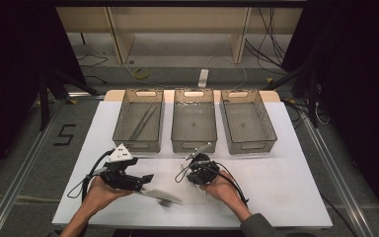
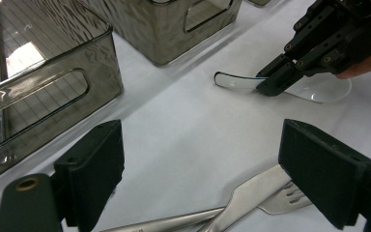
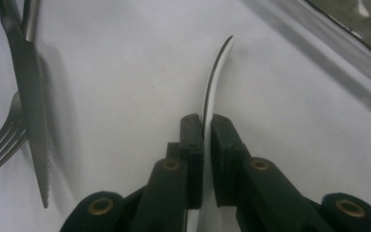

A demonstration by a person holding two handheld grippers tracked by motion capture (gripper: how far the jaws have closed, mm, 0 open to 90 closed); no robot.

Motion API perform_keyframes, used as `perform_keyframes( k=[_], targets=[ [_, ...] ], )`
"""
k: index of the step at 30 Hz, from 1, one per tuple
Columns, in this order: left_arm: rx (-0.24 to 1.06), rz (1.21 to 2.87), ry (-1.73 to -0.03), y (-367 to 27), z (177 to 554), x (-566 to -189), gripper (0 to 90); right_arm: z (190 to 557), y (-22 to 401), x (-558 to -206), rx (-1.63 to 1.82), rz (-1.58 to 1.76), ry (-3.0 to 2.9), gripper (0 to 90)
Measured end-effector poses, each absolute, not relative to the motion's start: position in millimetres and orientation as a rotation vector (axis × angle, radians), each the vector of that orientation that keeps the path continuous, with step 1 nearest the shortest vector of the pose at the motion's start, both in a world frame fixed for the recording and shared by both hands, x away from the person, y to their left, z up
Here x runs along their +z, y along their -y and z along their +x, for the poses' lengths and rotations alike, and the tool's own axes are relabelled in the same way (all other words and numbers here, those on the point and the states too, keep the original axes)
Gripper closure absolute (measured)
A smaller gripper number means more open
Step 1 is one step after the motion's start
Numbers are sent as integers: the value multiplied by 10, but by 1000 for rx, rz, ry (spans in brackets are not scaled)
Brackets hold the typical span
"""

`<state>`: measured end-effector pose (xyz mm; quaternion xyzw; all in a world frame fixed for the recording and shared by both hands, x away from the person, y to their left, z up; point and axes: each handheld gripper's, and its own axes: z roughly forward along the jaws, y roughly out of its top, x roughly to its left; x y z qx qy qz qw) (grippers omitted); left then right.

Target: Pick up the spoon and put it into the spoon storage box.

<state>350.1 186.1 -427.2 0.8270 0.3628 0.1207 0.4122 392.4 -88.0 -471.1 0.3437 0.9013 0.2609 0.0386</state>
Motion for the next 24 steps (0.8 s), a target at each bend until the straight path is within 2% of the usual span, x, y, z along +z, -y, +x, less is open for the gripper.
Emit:
perform_keyframes(
  k=[13,24],
  targets=[
    [304,2071,-946,-1930,3549,-4283,158,4013,1045,-4429,936,1036,-2691,857],
    [305,2063,-959,-1967,3569,-4285,157,4307,1112,-4075,1036,1055,-2590,857]
  ],
)
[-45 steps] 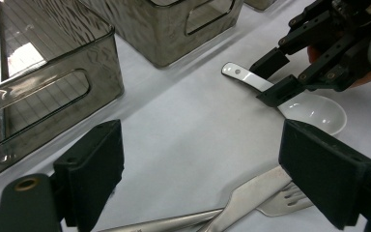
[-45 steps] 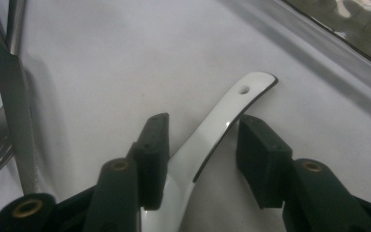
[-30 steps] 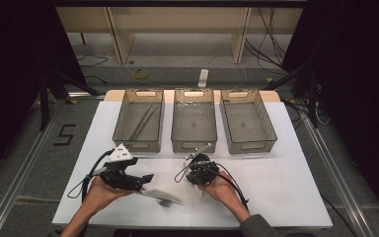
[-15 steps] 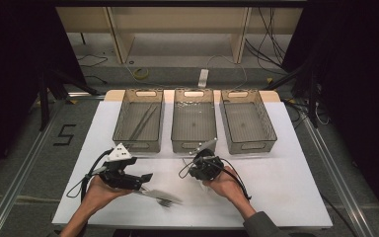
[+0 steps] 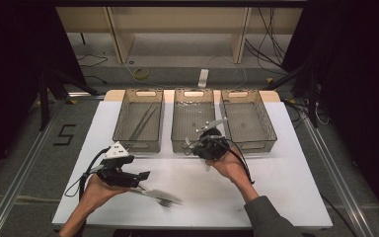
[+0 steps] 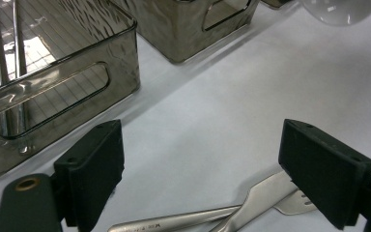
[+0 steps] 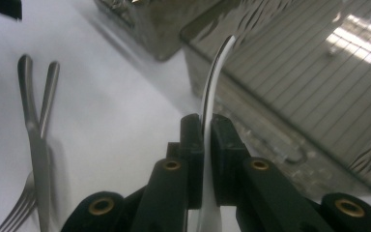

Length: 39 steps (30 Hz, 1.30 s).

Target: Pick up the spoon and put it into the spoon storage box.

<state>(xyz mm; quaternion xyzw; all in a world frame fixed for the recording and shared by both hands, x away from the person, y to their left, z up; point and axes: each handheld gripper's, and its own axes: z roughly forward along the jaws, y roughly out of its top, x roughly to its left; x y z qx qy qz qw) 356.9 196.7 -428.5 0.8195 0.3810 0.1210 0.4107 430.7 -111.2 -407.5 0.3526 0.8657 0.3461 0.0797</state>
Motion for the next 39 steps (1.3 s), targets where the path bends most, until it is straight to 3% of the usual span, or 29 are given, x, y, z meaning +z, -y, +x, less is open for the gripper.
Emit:
perform_keyframes(
  k=[19,39],
  targets=[
    [305,2057,-954,-1967,3561,-4284,156,4863,1005,-3559,1070,1085,-2454,856],
    [324,2015,-925,-1964,3539,-4251,155,5302,935,-3623,1000,1191,-2389,856]
  ],
)
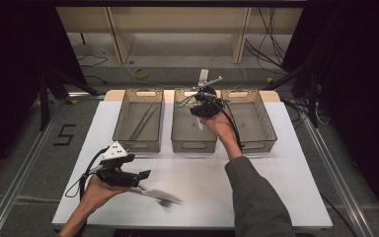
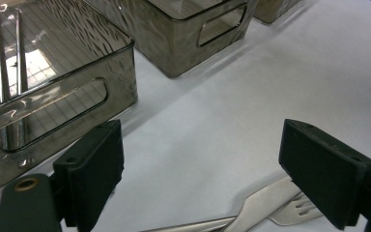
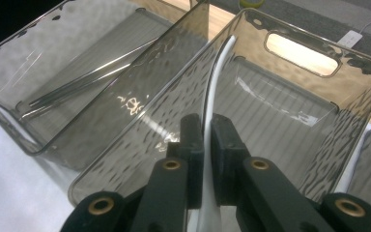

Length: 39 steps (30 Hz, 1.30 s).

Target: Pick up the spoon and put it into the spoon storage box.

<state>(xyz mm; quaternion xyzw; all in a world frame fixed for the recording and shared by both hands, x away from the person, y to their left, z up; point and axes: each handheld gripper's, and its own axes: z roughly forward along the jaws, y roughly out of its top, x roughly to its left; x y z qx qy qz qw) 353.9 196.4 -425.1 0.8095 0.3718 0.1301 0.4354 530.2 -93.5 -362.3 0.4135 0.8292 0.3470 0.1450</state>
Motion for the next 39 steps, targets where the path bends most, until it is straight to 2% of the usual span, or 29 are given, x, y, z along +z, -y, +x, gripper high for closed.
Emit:
perform_keyframes(
  k=[16,39],
  targets=[
    [352,1956,-904,-1980,3512,-4208,155,5410,839,-3757,964,1225,-2376,855],
    [356,1969,-895,-1959,3507,-4213,156,5465,772,-3909,939,1251,-2398,853]
  ],
)
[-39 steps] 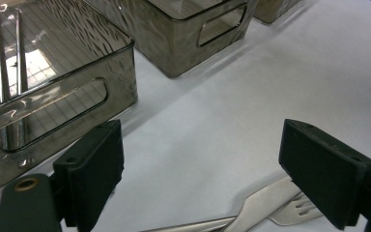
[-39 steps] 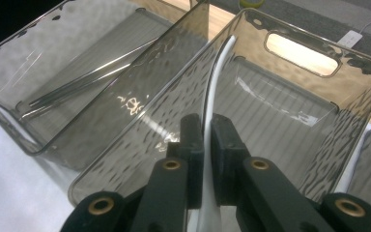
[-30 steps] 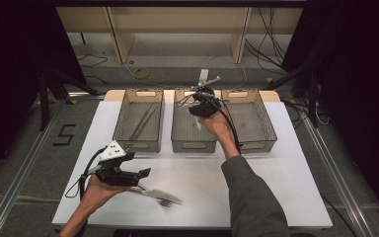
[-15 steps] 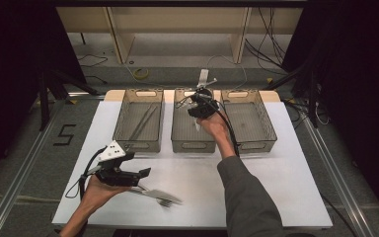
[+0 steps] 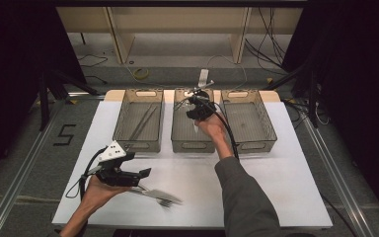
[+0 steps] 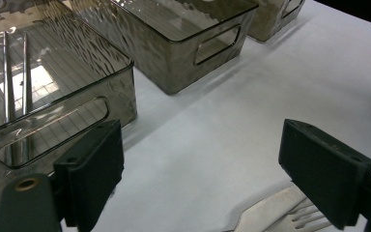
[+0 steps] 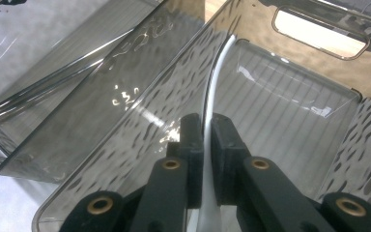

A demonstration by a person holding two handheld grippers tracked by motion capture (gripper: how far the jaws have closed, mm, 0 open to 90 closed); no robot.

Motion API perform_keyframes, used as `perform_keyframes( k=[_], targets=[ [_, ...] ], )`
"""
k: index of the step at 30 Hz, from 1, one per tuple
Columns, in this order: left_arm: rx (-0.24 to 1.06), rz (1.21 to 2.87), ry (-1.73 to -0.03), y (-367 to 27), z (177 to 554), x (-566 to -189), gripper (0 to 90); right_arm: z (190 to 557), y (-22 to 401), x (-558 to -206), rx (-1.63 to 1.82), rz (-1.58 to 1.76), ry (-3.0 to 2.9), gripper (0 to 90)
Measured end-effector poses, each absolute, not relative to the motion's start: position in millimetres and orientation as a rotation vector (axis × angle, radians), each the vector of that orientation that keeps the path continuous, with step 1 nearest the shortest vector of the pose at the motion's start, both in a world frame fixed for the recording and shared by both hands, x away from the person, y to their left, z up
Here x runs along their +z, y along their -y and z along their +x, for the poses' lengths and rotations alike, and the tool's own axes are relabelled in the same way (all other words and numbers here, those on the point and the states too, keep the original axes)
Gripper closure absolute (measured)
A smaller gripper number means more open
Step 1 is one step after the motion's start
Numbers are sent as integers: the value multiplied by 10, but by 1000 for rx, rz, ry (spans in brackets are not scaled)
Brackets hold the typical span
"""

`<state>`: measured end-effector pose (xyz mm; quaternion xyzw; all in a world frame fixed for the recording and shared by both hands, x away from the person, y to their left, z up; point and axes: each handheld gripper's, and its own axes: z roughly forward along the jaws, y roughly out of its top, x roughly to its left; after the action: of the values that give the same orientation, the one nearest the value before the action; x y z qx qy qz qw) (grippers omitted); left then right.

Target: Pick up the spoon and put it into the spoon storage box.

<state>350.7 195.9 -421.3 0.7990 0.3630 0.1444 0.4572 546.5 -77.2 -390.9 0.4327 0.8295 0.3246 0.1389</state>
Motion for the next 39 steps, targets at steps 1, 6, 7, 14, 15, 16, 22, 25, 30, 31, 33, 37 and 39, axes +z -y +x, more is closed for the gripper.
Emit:
perform_keyframes(
  k=[1,6,7,14,15,16,22,25,30,31,33,37,39],
  targets=[
    [354,1968,-895,-1955,3508,-4214,156,5466,768,-3914,938,1254,-2398,853],
    [353,1970,-895,-1947,3506,-4214,156,5478,746,-3939,933,1261,-2400,852],
    [352,1970,-896,-1948,3507,-4215,156,5478,743,-3945,930,1264,-2402,852],
    [350,1972,-897,-1943,3507,-4214,156,5482,707,-3982,923,1263,-2408,851],
    [350,1973,-897,-1943,3507,-4215,156,5481,699,-3987,925,1261,-2409,851],
    [350,1972,-897,-1942,3507,-4214,156,5478,685,-3993,924,1263,-2409,851],
    [349,1968,-896,-1945,3510,-4215,156,5475,633,-4038,917,1261,-2425,850],
    [349,1967,-897,-1946,3510,-4215,156,5469,609,-4048,920,1258,-2431,849],
    [347,1970,-898,-1943,3508,-4214,156,5465,593,-4065,920,1249,-2442,849],
    [348,1969,-897,-1942,3507,-4214,156,5464,590,-4069,918,1246,-2445,849],
    [347,1971,-897,-1942,3507,-4215,156,5461,581,-4075,912,1247,-2448,848],
    [348,1972,-896,-1942,3508,-4215,156,5456,563,-4083,918,1240,-2452,849],
    [348,1974,-895,-1939,3506,-4216,156,5453,555,-4085,921,1239,-2455,848]
  ],
)
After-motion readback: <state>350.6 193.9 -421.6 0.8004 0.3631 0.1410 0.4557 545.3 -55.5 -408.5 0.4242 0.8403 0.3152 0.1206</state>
